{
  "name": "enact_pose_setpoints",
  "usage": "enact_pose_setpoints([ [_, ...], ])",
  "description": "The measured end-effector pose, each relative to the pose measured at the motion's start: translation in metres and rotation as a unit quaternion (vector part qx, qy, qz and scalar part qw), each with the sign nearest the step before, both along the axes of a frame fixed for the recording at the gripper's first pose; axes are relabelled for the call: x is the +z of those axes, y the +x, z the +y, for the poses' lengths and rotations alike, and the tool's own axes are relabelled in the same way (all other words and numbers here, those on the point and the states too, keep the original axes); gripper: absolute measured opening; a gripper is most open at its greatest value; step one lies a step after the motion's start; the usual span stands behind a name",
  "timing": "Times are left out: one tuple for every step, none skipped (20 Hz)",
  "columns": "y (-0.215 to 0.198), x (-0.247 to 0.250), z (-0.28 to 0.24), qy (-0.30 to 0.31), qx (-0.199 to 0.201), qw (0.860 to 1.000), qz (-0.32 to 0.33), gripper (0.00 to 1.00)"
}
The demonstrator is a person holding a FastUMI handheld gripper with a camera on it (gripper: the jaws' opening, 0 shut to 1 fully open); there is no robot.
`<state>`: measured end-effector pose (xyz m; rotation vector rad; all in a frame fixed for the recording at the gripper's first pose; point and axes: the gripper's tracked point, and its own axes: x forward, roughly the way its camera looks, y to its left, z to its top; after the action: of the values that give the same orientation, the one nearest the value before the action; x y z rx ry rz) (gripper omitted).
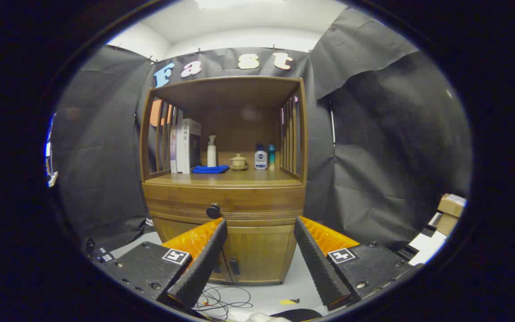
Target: Pull open the drawer, take out the items inside it, and place them on the countertop above the cabinet.
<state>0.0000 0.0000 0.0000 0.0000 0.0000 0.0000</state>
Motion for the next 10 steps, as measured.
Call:
enact_pose_setpoints([
  [-0.0002, 0.0003, 0.0011, -0.003, 0.001, 1.0, 0.0, 0.98],
  [0.0005, 0.0002, 0.0009, -0.005, 0.001, 1.0, -0.001, 0.98],
  [-0.0002, 0.0016, 0.0013, -0.007, 0.001, 1.0, -0.001, 0.98],
  [-0.0008, 0.002, 0.0022, -0.008, 0.001, 1.0, -0.003, 0.98],
  [-0.0006, 0.0024, 0.0027, -0.009, 0.001, 1.0, -0.003, 0.98],
  [0.0001, 0.0022, 0.003, -0.009, 0.0, 1.0, -0.004, 0.98],
  [0.0002, 0.0043, 0.0025, -0.011, 0.0, 1.0, -0.006, 0.98],
  [-0.0001, 0.0057, 0.0022, -0.011, -0.001, 1.0, -0.008, 0.98],
  [0.0003, 0.0073, 0.0032, -0.011, 0.001, 1.0, -0.009, 0.98],
  [0.0006, 0.0069, 0.0044, -0.011, 0.002, 1.0, -0.009, 0.98],
])
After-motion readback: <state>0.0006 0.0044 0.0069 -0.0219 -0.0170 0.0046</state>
